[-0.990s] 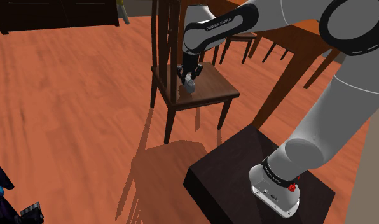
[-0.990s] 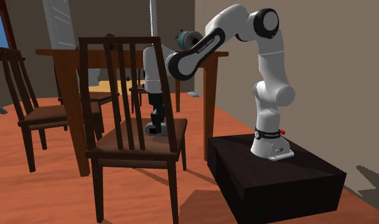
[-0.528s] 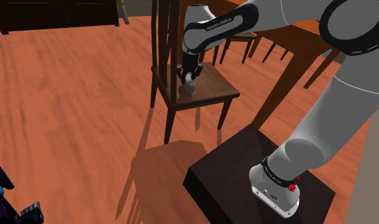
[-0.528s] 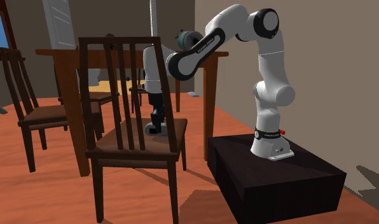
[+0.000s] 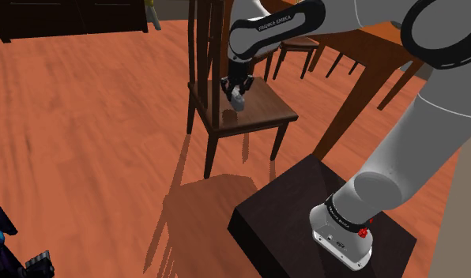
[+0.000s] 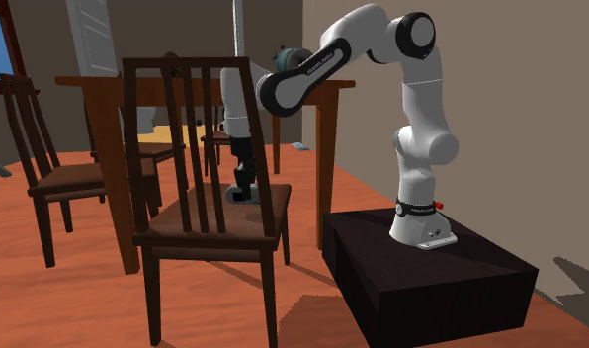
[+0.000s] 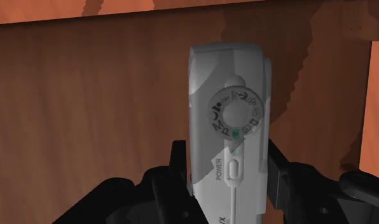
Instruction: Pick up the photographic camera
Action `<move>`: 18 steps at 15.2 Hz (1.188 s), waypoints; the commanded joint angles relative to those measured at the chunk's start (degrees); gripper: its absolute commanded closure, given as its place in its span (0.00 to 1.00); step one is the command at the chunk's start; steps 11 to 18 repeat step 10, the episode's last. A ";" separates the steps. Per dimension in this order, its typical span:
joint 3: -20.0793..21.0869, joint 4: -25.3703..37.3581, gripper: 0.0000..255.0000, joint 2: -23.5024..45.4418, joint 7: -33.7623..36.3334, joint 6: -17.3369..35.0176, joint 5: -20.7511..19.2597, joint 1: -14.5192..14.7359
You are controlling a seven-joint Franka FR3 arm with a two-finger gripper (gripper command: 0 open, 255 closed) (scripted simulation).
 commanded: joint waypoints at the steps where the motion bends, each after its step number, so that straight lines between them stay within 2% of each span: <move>1: 0.30 1.08 1.00 -1.11 0.07 -1.76 0.96 0.15; 8: 0.43 4.28 1.00 -2.99 -0.35 -6.81 1.40 0.03; 18: 0.42 4.35 1.00 -3.03 -0.36 -6.91 1.41 0.04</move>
